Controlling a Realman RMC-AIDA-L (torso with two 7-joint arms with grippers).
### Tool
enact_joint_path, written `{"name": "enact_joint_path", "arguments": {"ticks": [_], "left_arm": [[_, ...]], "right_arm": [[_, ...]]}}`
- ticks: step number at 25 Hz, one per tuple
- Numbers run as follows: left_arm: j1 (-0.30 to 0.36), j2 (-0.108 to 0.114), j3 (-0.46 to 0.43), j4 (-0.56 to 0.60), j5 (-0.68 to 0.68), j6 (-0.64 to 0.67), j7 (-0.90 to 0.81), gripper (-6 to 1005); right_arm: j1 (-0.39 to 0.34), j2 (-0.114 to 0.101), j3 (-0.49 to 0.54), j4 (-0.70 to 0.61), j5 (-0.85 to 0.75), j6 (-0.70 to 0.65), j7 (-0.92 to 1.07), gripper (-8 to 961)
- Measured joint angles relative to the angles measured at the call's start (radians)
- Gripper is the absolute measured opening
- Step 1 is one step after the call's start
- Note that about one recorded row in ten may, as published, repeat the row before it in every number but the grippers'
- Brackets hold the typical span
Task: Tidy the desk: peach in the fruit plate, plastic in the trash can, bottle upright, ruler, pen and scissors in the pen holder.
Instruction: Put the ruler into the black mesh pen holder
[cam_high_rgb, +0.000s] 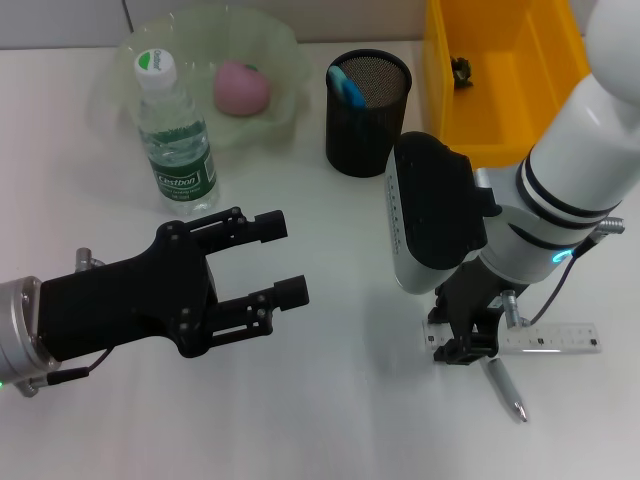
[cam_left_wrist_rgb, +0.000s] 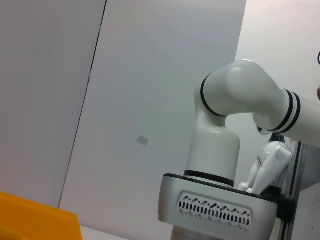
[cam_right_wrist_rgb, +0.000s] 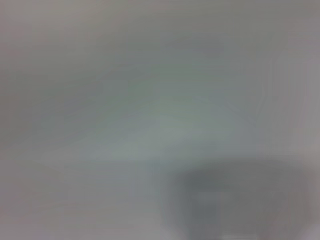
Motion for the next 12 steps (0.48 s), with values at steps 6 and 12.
{"name": "enact_joint_path", "arguments": {"ticks": [6,12], "left_arm": [[-0.003,0.000,-0.002,0.000,0.000,0.000,0.000,704],[-0.006,0.000,-0.008,0.000,0.000,0.000,0.000,704]], "right_arm": [[-0.032,0.000,0.009,-0.065,0.003,-0.005,0.000,386],[-0.086,0.000,0.079,-0.149,0.020,-0.011,-0.005,385]]}}
